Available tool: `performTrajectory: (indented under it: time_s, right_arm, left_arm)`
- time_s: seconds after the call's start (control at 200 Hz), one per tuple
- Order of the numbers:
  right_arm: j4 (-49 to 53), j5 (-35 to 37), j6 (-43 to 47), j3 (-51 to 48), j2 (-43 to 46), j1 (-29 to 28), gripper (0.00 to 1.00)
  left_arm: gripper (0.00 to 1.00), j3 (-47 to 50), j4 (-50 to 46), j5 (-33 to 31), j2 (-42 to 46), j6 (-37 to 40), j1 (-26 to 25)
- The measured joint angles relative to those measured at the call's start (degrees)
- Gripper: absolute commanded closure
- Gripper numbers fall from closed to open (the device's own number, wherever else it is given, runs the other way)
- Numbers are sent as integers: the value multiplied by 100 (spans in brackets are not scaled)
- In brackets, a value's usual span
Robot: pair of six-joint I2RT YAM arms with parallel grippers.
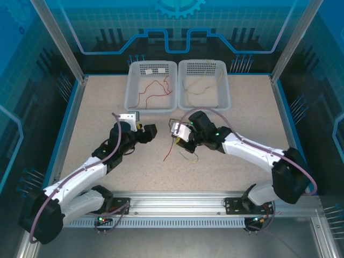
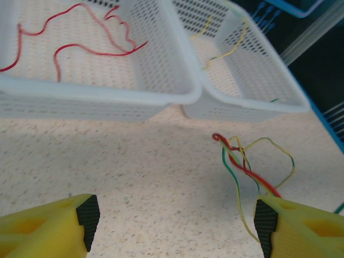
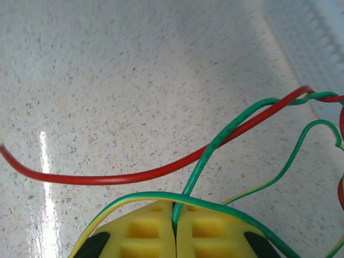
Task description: Untangle the cables
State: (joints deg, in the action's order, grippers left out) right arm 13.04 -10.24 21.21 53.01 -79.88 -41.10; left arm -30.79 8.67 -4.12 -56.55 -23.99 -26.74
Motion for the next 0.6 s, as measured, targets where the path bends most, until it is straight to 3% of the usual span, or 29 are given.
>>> performTrajectory:
  time_s: [0.6]
  right_arm:
    - [-962, -693, -1012, -717, 1471, 522, 100]
  left_arm:
    - [23, 197, 1716, 2072, -321, 1244, -927]
